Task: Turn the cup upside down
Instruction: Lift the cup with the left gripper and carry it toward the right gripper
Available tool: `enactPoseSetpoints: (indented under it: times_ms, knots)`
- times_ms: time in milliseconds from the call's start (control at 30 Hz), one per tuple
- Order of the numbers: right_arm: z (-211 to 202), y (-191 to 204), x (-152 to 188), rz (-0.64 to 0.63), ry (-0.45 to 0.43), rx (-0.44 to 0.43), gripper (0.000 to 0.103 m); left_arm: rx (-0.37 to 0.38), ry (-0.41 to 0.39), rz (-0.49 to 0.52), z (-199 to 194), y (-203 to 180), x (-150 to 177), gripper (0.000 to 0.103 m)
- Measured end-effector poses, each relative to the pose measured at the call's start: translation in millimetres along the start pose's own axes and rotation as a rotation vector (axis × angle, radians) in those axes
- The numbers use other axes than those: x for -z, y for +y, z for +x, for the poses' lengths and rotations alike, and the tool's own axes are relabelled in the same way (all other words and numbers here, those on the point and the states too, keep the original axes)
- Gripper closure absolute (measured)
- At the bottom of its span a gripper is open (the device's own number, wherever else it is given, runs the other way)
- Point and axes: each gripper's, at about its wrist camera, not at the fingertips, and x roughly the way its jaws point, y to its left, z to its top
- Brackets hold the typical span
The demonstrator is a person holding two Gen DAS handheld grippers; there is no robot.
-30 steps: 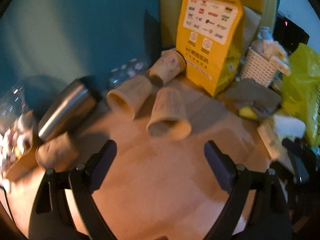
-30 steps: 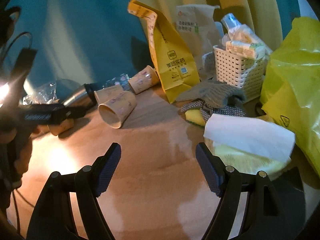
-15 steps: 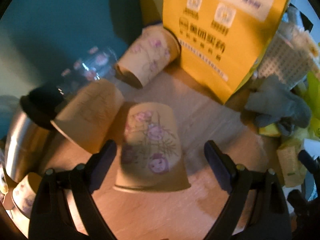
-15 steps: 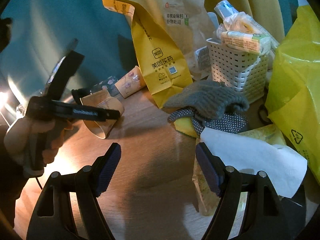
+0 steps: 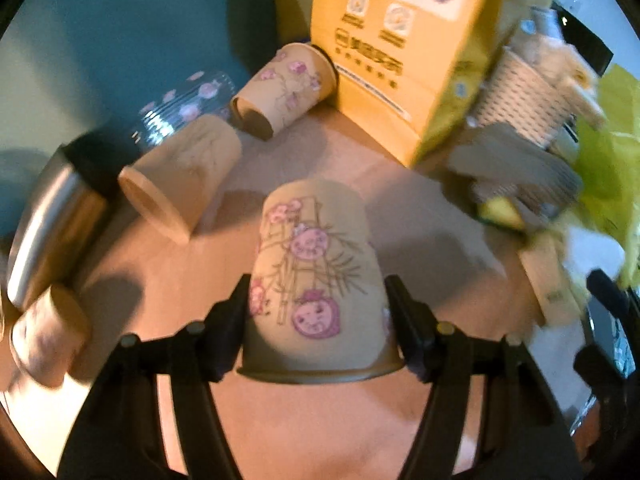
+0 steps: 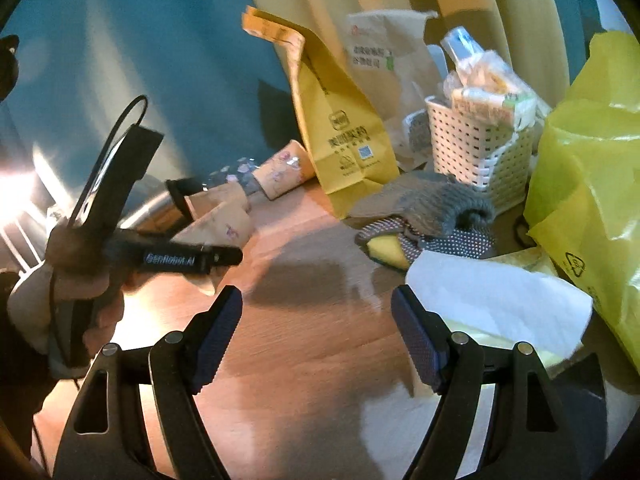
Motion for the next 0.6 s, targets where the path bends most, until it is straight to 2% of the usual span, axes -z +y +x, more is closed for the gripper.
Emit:
enactPoseSetpoints:
  times_ms: [167,600]
  knots:
    - [-24,19,12,-0.02,-0.006,-0.03,0.023,0.016,-0.016,-0.047,-39,-3,55,0.037]
    - [-88,74,76,-0.046,0.04,-0.104,0.023,0.062,-0.074,-0.317,-147,15,222,0.037]
